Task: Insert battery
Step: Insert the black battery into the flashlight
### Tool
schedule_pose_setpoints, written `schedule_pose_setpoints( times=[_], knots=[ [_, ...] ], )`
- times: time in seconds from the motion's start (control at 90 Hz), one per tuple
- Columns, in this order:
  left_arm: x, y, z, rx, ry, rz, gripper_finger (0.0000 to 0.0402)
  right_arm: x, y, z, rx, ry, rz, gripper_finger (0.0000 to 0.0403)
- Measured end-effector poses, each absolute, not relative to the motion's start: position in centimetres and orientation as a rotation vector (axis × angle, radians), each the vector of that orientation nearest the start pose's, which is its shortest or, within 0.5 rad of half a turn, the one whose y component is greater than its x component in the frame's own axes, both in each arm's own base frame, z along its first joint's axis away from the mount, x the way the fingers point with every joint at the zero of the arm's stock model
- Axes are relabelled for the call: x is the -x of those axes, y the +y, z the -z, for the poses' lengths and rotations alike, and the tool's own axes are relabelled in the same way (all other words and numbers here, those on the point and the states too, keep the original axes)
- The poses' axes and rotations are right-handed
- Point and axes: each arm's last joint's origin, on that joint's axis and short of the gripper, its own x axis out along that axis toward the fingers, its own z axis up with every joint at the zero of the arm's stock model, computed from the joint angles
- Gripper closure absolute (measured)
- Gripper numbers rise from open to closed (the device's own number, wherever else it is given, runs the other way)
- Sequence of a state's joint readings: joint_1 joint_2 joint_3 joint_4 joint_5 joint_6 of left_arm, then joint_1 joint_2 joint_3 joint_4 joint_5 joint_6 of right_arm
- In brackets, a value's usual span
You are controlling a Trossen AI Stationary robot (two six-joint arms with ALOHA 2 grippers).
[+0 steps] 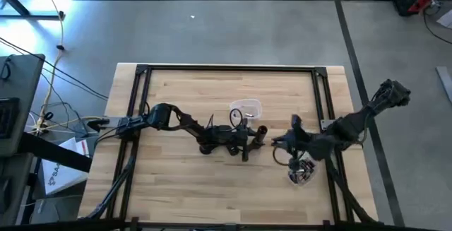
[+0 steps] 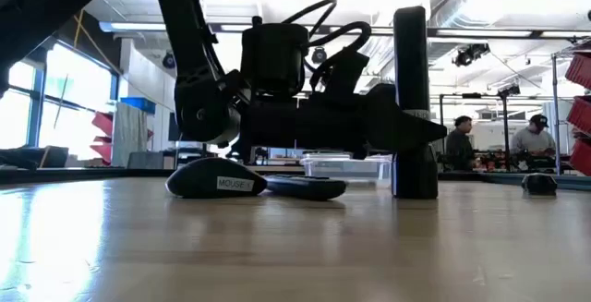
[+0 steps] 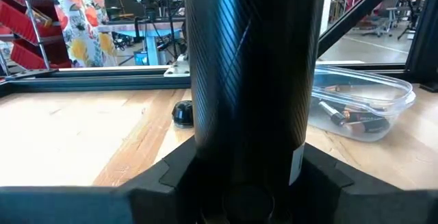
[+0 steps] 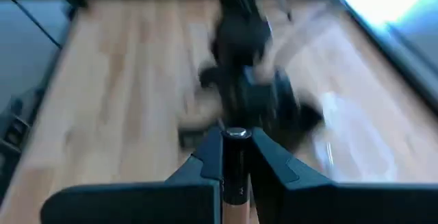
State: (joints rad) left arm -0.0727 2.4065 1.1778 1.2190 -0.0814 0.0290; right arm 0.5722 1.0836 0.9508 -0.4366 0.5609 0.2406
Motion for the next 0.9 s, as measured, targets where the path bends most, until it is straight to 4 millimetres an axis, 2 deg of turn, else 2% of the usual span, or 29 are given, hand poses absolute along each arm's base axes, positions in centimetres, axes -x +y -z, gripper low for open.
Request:
schedule_pose_setpoints(
  times=[0.078,0.144,0.4,0.567,0.711,0.9],
  knots=[
    [-45.0,-3.1,-6.9,-0.046,0.010,-0.008,0.0250,-20.8,11.0,-32.1,0.127,0.329,-0.055,0.0392],
    [-45.0,-3.1,-6.9,-0.058,0.008,-0.007,0.0250,-21.4,10.7,-31.8,0.168,0.222,-0.124,0.0395],
    [-45.0,-3.1,-7.0,-0.079,0.003,-0.002,0.0250,-21.9,7.4,-26.5,0.152,0.080,-0.161,0.0398],
    [-45.0,-3.1,-7.0,-0.149,-0.006,0.010,0.0250,-21.1,6.6,-25.9,0.206,-0.092,-0.174,0.0398],
    [-45.0,-3.2,-7.3,-0.204,-0.035,0.020,0.0250,-20.8,6.1,-25.4,0.249,-0.113,-0.208,0.0398],
    [-45.0,-3.3,-8.3,-0.240,-0.139,0.021,0.0250,-21.4,5.4,-24.2,0.269,-0.040,-0.206,0.0398]
  ],
)
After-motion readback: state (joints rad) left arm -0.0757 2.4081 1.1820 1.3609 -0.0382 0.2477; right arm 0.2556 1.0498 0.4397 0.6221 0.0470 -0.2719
